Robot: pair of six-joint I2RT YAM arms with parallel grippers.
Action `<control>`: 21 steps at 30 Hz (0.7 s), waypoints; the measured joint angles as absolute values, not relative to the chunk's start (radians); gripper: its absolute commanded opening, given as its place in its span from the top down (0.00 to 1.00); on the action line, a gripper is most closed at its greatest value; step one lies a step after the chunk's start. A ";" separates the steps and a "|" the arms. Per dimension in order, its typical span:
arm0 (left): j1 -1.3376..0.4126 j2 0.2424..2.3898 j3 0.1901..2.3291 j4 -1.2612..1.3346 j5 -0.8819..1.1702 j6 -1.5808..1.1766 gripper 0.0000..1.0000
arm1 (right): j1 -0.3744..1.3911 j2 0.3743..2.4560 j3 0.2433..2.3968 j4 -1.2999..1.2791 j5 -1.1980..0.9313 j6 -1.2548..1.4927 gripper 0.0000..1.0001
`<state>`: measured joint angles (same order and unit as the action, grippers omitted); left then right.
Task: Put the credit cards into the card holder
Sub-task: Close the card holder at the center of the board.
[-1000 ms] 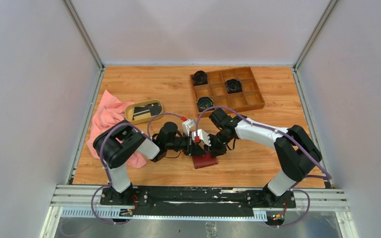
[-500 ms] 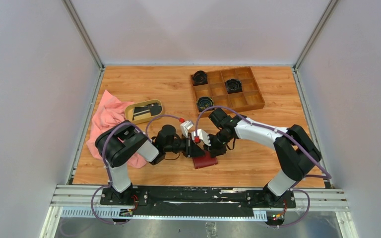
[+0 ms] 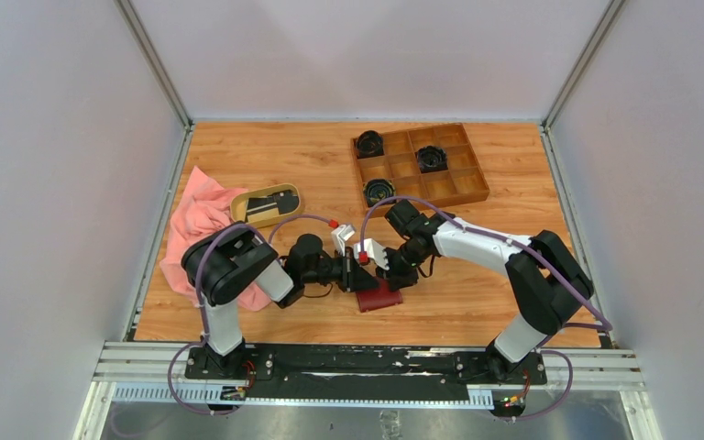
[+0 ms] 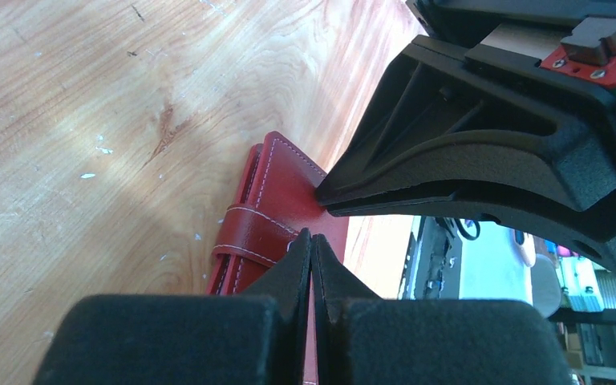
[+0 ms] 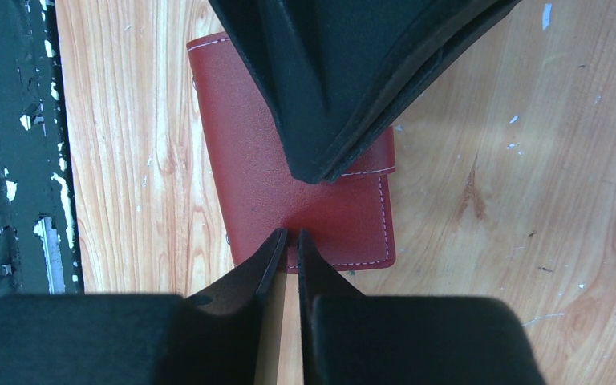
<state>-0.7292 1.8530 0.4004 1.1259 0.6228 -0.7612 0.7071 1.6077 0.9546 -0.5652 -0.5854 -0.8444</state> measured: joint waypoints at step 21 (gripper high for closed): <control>-0.739 1.840 0.362 1.158 0.594 -0.834 0.59 | 0.712 1.606 0.974 -0.578 -0.581 -0.807 0.53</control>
<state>-0.7391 1.8404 0.3622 1.1584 0.5938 -0.8341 0.7120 1.6062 0.9741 -0.5781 -0.5812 -0.8074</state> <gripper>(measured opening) 0.285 0.383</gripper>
